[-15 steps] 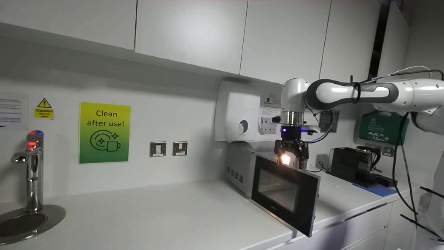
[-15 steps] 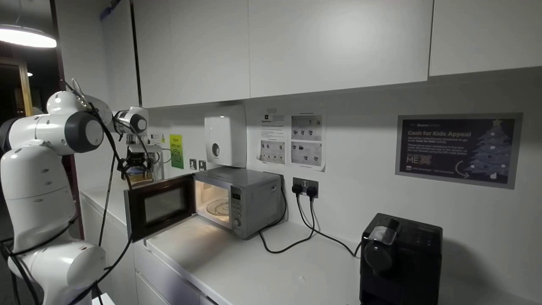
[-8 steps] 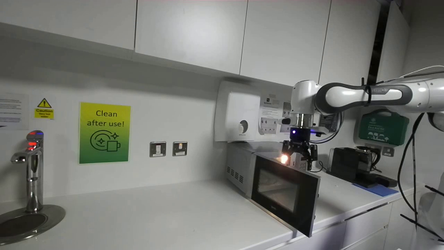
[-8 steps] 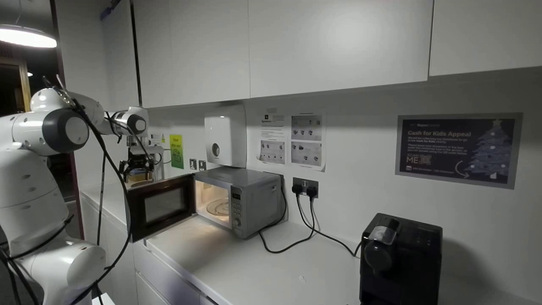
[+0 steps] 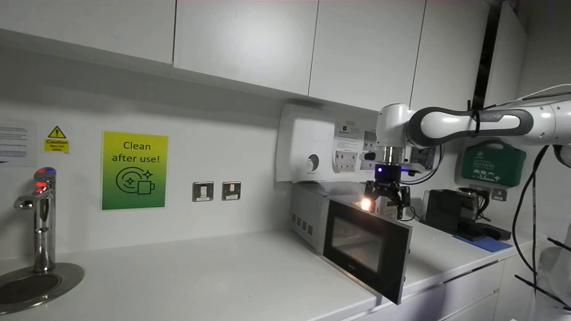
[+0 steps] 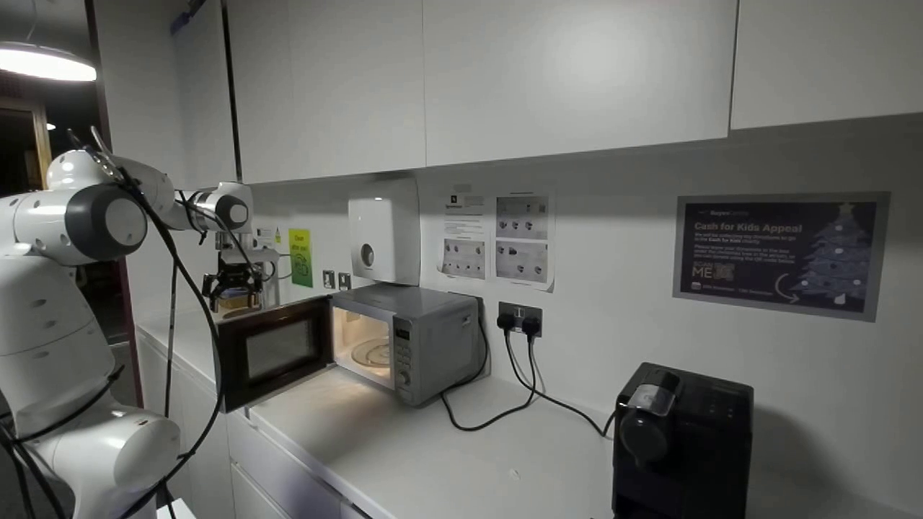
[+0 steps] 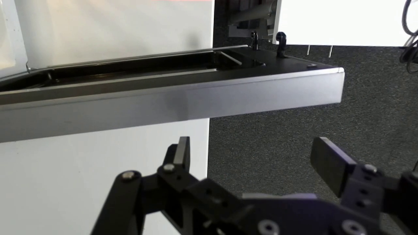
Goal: Close the microwave door fully
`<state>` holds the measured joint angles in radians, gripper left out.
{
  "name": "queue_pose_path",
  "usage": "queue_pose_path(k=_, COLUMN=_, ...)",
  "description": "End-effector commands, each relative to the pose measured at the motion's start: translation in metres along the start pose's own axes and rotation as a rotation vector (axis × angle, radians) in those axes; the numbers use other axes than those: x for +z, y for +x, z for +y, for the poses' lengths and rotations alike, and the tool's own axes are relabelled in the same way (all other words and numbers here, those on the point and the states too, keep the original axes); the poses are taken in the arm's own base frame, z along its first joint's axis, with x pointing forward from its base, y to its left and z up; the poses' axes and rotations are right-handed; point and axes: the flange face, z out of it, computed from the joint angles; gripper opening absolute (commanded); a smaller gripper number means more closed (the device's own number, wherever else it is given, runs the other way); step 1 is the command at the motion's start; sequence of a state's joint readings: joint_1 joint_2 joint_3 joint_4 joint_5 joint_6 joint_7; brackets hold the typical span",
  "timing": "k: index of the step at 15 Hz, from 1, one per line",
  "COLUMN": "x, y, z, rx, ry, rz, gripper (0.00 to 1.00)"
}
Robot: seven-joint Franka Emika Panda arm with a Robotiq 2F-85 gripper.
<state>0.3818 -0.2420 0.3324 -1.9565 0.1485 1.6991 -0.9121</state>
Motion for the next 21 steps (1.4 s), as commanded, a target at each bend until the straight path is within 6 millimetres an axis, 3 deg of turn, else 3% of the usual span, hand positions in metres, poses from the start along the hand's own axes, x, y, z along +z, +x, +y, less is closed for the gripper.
queue_pose_path(k=1, x=-0.001, y=0.000, z=0.000, rx=0.000, ry=0.001, rz=0.000, gripper=1.00)
queue_pose_path(k=21, x=0.013, y=0.000, z=0.005, rx=-0.033, ry=-0.033, rz=-0.039, gripper=1.00)
